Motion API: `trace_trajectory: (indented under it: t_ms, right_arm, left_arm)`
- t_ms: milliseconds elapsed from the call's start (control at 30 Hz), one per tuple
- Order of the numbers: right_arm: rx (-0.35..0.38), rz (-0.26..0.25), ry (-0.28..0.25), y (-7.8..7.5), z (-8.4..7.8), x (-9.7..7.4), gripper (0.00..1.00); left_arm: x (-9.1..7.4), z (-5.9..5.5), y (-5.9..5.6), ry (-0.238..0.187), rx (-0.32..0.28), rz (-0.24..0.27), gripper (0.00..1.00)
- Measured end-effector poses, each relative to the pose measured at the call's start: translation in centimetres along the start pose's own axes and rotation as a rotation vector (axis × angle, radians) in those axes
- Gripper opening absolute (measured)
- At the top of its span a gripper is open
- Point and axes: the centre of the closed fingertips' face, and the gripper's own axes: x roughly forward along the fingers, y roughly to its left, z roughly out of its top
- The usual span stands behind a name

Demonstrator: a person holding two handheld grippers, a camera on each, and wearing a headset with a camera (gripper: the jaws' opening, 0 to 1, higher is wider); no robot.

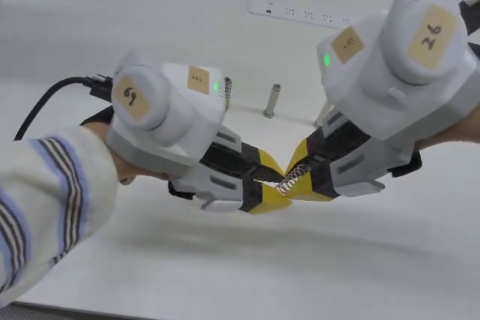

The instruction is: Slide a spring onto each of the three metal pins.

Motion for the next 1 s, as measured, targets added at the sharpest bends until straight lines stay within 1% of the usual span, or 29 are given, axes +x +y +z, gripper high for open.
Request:
trace_trajectory:
  t_ms: [33,67,100,133,200,267,367,433,500,567,633,667,733,800,833,867,900,933,967,1000]
  right_arm:
    - [-0.001,-0.001,0.000,-0.1,0.0,0.0,0.07]
    - [-0.001,-0.004,0.000,-0.2,0.1,0.0,0.07]
    - [0.001,-0.006,0.000,-0.3,0.2,-0.1,0.07]
    - [0.003,-0.007,-0.001,-0.4,0.3,-0.2,0.07]
    - [0.008,-0.010,-0.001,-0.7,0.3,-0.2,0.07]
    - [0.009,-0.012,0.000,-0.8,0.3,-0.3,0.07]
    - [0.005,-0.015,0.007,-1.1,0.1,-0.3,0.07]
    - [0.004,-0.014,0.010,-1.0,0.1,-0.3,0.07]
    - [0.002,-0.013,0.012,-1.0,0.0,-0.3,0.07]
    - [0.004,-0.012,0.017,-1.0,0.0,-0.3,0.07]
    - [0.006,-0.012,0.019,-1.0,0.0,-0.3,0.08]
    - [0.008,-0.011,0.022,-1.0,-0.1,-0.3,0.08]
    - [0.008,-0.009,0.026,-1.0,-0.1,-0.3,0.08]
    - [0.013,-0.005,0.018,-0.9,0.0,-0.4,0.08]
    - [0.017,-0.003,0.011,-0.9,0.1,-0.4,0.08]
    - [0.022,-0.003,0.010,-0.9,0.2,-0.4,0.08]
    - [0.023,-0.005,0.011,-1.0,0.2,-0.4,0.08]
    - [0.022,-0.007,0.014,-1.0,0.1,-0.4,0.08]
    - [0.020,-0.008,0.017,-1.0,0.1,-0.5,0.08]
    - [0.020,-0.007,0.019,-1.0,0.1,-0.5,0.08]
  left_arm:
    - [-0.1,-0.1,0.0,0.001,-0.006,0.002,0.10]
    - [-0.2,-0.3,0.3,0.015,-0.016,0.017,0.11]
    - [-0.3,-0.5,0.5,0.024,-0.003,0.026,0.12]
    - [-0.5,-0.6,0.5,0.027,-0.004,0.029,0.12]
    - [-0.9,-0.6,0.8,0.016,-0.024,0.040,0.15]
    - [-1.2,-0.6,1.0,0.011,-0.034,0.049,0.20]
    - [-2.1,-0.6,1.4,0.002,-0.058,0.078,0.25]
    - [-2.5,-0.7,1.6,-0.001,-0.071,0.097,0.30]
    - [-3.0,-1.0,2.0,0.005,-0.099,0.120,0.36]
    - [-3.4,-1.4,2.5,0.011,-0.126,0.162,0.43]
    - [-3.8,-1.7,2.5,0.021,-0.137,0.167,0.51]
    - [-4.0,-1.8,2.8,0.018,-0.150,0.187,0.56]
    - [-4.3,-2.0,3.0,0.019,-0.162,0.206,0.64]
    - [-4.5,-2.2,3.2,0.021,-0.164,0.218,0.68]
    - [-4.7,-2.3,3.4,0.018,-0.181,0.231,0.69]
    - [-4.8,-2.3,3.3,0.008,-0.205,0.224,0.69]
    - [-5.0,-2.2,3.4,0.000,-0.205,0.232,0.70]
    - [-5.1,-2.0,3.7,-0.023,-0.228,0.258,0.73]
    - [-5.2,-1.9,4.0,-0.044,-0.240,0.274,0.77]
    - [-5.4,-1.9,4.1,-0.042,-0.245,0.272,0.79]
